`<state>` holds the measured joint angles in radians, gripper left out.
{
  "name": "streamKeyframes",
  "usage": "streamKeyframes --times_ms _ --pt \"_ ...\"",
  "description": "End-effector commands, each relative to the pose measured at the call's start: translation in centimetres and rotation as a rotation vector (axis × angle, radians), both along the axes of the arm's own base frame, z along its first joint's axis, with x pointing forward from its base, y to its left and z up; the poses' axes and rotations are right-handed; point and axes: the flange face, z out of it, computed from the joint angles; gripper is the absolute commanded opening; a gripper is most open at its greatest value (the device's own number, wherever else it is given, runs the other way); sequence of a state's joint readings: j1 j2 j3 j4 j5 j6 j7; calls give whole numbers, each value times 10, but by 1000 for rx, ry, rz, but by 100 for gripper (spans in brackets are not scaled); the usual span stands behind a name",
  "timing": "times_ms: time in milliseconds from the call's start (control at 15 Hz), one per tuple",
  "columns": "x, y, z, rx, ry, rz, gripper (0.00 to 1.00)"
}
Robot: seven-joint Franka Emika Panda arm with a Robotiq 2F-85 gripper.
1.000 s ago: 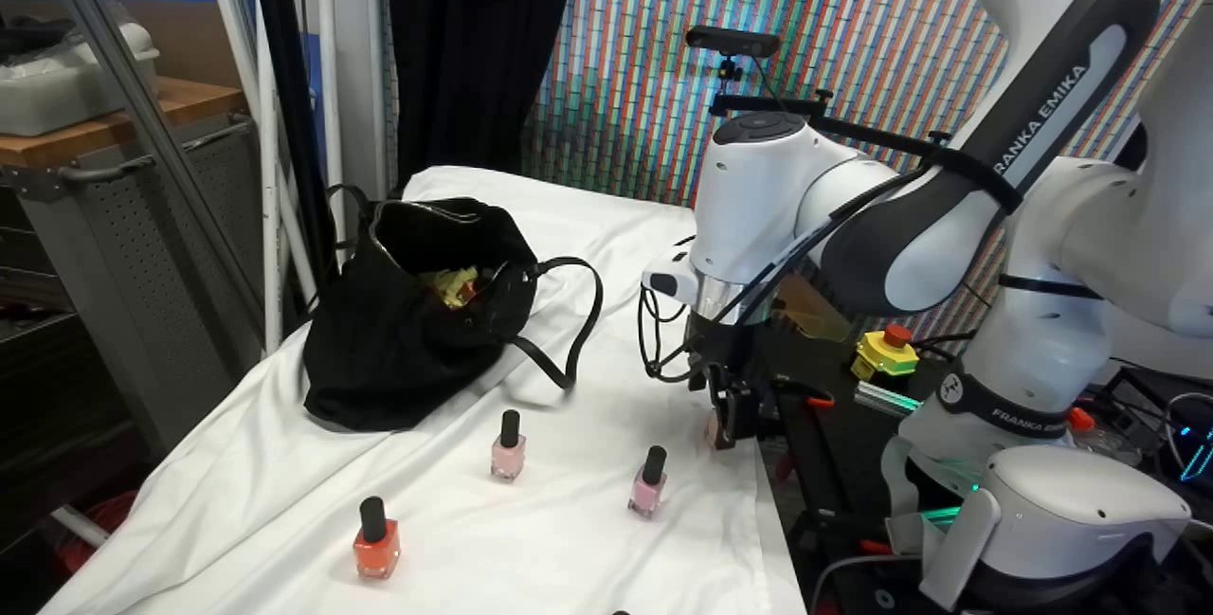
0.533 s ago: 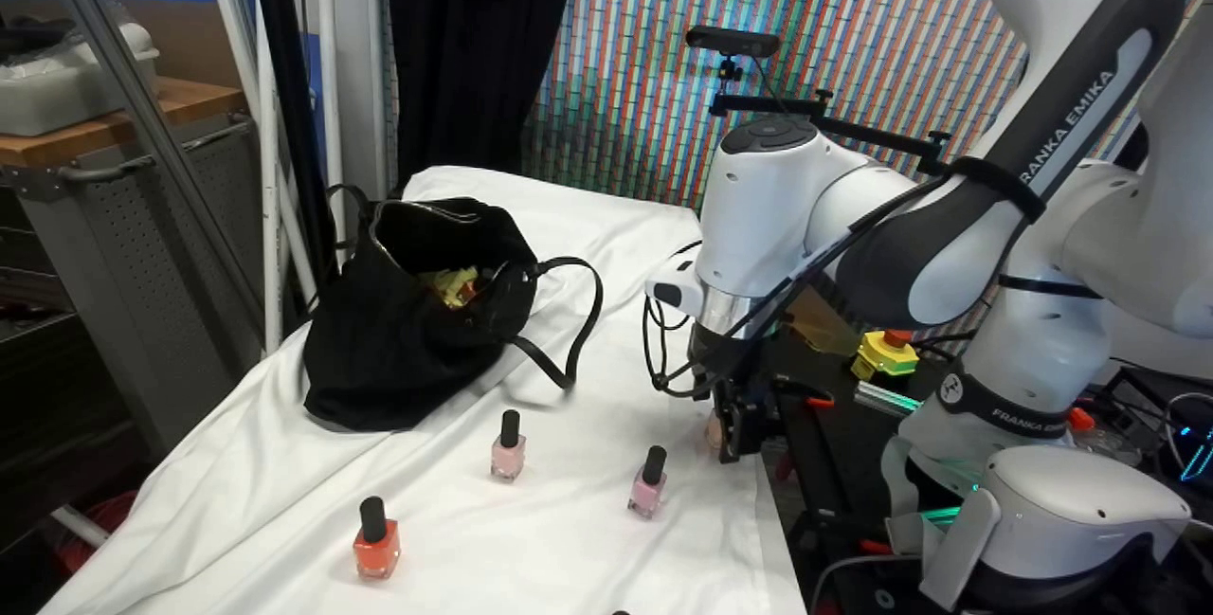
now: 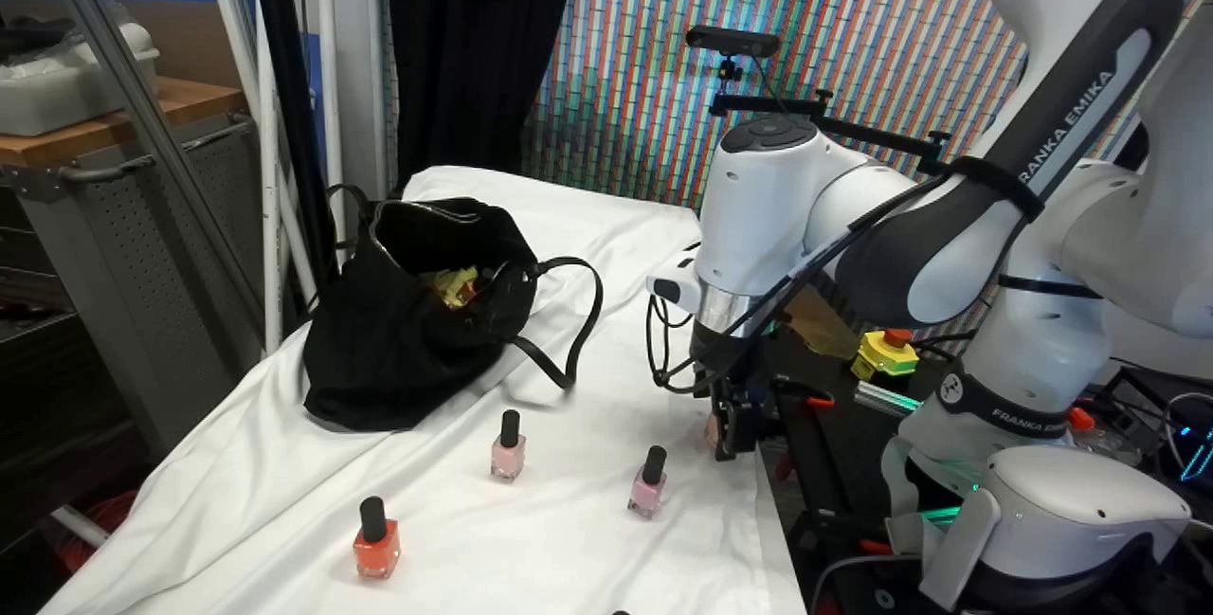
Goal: Pick up the nail polish and put them in the bag
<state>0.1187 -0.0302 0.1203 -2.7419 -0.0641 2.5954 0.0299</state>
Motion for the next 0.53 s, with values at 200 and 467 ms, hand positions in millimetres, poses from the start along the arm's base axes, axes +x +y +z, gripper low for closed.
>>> streamKeyframes --times_ms 200,467 --pt "1 -12 8 2 9 -19 100" --pt "-3 -15 4 7 60 2 100"
